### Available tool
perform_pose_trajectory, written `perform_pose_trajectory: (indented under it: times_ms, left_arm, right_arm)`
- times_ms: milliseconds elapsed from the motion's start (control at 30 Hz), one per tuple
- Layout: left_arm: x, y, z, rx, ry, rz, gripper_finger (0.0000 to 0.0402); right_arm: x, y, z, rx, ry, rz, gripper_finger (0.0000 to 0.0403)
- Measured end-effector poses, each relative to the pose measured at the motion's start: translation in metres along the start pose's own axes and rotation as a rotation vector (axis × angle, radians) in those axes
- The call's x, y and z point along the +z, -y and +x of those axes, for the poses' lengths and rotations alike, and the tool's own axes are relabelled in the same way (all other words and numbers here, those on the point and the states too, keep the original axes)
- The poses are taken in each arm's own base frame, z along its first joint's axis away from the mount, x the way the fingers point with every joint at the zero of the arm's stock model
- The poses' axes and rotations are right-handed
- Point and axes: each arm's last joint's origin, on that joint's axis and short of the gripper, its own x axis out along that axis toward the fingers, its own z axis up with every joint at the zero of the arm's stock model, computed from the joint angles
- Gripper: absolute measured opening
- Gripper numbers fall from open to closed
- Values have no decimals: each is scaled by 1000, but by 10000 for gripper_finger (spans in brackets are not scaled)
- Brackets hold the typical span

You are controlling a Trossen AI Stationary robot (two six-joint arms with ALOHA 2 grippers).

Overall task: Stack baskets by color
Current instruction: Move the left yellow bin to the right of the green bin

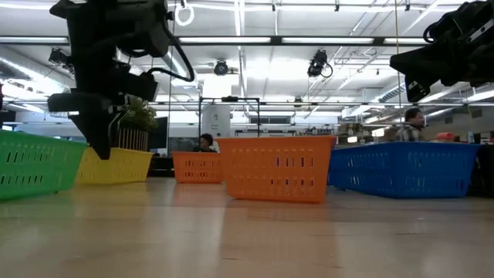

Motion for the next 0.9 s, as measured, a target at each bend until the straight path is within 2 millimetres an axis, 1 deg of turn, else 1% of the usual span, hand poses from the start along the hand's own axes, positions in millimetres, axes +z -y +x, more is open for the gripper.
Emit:
perform_pose_trajectory:
  times_ms: [133, 200, 233, 300, 367, 467, 533, 567, 633, 700, 733, 800, 900]
  left_arm:
    - [-1, 0, -1, -2, -24, 38, 24]
    - [1, 1, -10, -5, -40, 41, 16]
    - [4, 2, -18, -8, -30, 45, 17]
    - [13, 5, -37, -24, 3, 40, 17]
    - [24, 8, -62, -48, 56, 25, 15]
    - [41, 15, -106, -105, 213, -29, 15]
    - [50, 23, -132, -151, 327, -54, 15]
    - [53, 29, -143, -178, 388, -69, 14]
    - [58, 42, -156, -242, 485, -99, 14]
    - [59, 59, -162, -299, 546, -116, 14]
    - [59, 69, -160, -304, 551, -117, 14]
    - [59, 91, -154, -311, 558, -117, 14]
    - [57, 123, -137, -292, 489, -100, 14]
  right_arm:
    - [0, 0, 0, 0, 0, 0, 29]
    - [0, 0, 0, 0, 0, 0, 29]
    - [0, 0, 0, 0, 0, 0, 29]
    - [0, 0, 0, 0, 0, 0, 29]
    - [0, 0, 0, 0, 0, 0, 29]
    - [0, 0, 0, 0, 0, 0, 29]
    - [0, 0, 0, 0, 0, 0, 29]
    - [0, 0, 0, 0, 0, 0, 29]
    - [0, 0, 0, 0, 0, 0, 29]
    - [0, 0, 0, 1, 3, 0, 29]
    - [1, 0, 0, 1, 6, 0, 29]
    - [1, 0, 0, 2, 10, 0, 29]
    - [2, 0, 0, 1, 15, 0, 29]
